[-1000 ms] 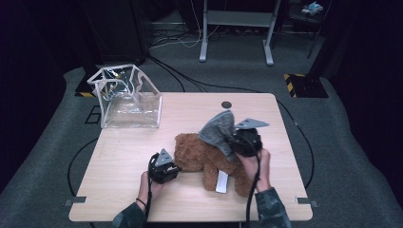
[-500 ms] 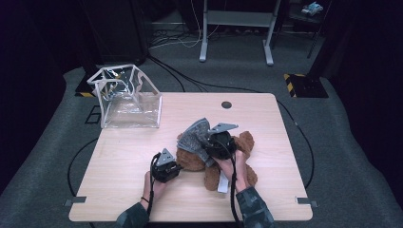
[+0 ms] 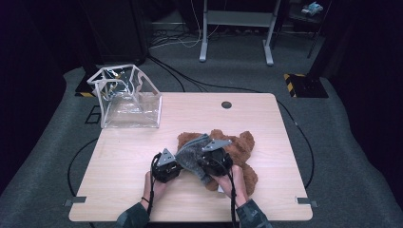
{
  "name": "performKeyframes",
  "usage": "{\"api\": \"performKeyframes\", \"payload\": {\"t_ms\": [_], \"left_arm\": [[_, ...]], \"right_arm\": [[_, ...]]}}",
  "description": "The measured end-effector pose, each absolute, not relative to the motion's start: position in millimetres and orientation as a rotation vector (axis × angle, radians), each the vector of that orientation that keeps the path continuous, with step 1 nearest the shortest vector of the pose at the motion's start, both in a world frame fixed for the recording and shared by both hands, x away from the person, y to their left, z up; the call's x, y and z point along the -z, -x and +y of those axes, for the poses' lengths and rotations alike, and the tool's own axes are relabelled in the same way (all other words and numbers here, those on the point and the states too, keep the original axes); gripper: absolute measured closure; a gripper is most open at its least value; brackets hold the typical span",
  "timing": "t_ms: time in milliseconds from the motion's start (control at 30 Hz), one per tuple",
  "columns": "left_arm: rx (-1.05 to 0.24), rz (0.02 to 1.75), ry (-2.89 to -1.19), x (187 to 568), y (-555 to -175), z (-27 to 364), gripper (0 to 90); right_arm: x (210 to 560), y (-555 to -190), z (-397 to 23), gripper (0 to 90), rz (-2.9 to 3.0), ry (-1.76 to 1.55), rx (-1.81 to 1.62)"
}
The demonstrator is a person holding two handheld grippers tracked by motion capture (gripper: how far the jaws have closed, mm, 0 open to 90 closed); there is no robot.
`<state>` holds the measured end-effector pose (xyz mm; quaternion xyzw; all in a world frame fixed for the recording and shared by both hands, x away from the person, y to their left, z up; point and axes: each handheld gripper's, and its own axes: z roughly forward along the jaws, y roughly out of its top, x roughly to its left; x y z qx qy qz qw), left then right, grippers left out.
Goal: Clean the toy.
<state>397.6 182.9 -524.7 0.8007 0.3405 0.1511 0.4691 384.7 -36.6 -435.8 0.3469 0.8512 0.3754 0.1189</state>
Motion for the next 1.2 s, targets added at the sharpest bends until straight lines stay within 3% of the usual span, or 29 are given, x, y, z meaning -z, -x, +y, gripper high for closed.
{"api": "performKeyframes", "payload": {"t_ms": [233,433,600,800,1200], "left_arm": [[-0.379,0.833,-1.955,525.0,-397.1,181.8,83.3],[-0.376,0.828,-1.964,524.7,-395.8,180.4,83.4],[-0.381,0.822,-1.969,524.6,-396.1,180.7,83.3],[-0.394,0.829,-1.97,525.2,-396.4,179.7,83.2],[-0.401,0.816,-1.976,524.9,-396.8,180.6,83.3]], "right_arm": [[454.9,-378.9,-40.4,76.6,2.573,-1.014,-1.068],[402.4,-383.1,-62.5,76.4,2.407,-1.037,-1.182],[375.0,-410.8,-53.9,76.1,2.296,-1.043,-1.164],[398.1,-445.0,-25.4,76.1,2.349,-1.068,-0.998],[404.1,-412.9,-27.8,76.3,2.427,-1.011,-1.078]]}}
